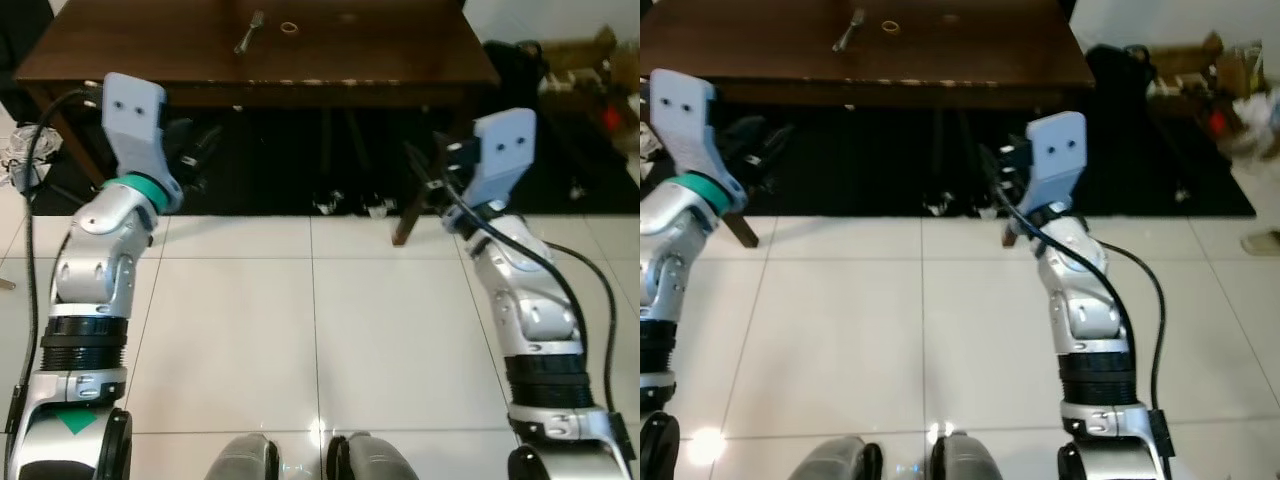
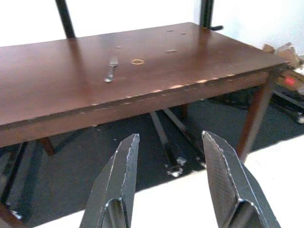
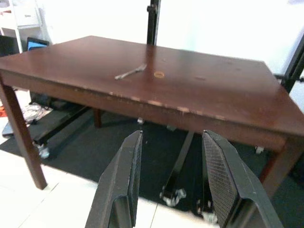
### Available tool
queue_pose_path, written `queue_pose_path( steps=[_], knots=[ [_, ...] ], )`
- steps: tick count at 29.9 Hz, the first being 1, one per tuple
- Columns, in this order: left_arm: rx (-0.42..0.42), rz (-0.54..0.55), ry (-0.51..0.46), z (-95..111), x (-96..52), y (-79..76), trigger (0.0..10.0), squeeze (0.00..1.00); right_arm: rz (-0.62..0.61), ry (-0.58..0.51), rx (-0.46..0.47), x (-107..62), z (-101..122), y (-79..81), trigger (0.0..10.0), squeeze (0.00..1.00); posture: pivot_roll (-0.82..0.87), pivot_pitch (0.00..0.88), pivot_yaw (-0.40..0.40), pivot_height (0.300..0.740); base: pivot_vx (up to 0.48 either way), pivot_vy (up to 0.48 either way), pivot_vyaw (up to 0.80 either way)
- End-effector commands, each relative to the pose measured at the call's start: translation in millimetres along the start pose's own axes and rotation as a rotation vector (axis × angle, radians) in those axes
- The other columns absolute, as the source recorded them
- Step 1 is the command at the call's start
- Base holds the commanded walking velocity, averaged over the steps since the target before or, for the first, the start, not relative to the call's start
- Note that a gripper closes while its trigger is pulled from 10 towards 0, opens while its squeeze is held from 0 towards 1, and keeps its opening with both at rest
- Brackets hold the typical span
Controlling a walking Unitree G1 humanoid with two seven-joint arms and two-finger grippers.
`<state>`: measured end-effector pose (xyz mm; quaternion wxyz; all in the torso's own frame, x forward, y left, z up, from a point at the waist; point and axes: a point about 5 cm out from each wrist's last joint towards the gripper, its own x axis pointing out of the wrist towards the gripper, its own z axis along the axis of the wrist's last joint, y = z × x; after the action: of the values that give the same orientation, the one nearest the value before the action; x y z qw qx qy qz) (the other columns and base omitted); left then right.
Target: Setting the table
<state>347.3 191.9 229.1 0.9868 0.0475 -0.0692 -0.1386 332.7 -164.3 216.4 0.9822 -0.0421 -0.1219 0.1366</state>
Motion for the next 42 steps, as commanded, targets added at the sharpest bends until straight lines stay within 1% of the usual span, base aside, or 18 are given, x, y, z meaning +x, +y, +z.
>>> queue_pose_path(
  steps=[1,4,8,12,34,42],
  knots=[
    [0.004,0.003,0.022,-4.8,-0.7,1.1,10.0,0.00,0.010,0.006,0.014,-0.3,-3.1,3.7,10.0,0.00,0.04,0.032,0.051,0.740,0.480,0.000,0.00],
    [0.019,-0.004,0.025,-4.8,0.3,-1.0,10.0,0.00,-0.002,0.007,0.013,-1.2,-3.9,2.1,10.0,0.00,0.04,0.028,0.056,0.740,0.480,0.000,0.00],
    [0.065,0.010,0.036,-5.6,3.5,-0.9,10.0,0.00,-0.013,0.005,0.014,-2.2,-4.2,1.2,10.0,0.00,0.03,0.024,0.065,0.740,0.480,0.000,0.00],
    [0.079,0.012,0.045,-7.1,5.8,-1.2,10.0,0.00,-0.016,0.004,0.016,-3.1,-4.9,1.7,10.0,0.00,0.03,0.024,0.069,0.740,0.480,0.000,0.00],
    [0.079,0.007,0.048,-8.4,7.6,-1.9,10.0,0.00,-0.028,0.006,0.022,-4.5,-6.4,1.3,10.0,0.00,0.03,0.030,0.071,0.740,0.474,0.000,0.00],
    [0.079,-0.014,0.048,-8.8,9.9,-6.1,10.0,0.00,-0.032,0.005,0.021,-4.5,-5.9,0.9,10.0,0.00,0.03,0.034,0.073,0.740,0.472,0.000,0.00]
  ],
)
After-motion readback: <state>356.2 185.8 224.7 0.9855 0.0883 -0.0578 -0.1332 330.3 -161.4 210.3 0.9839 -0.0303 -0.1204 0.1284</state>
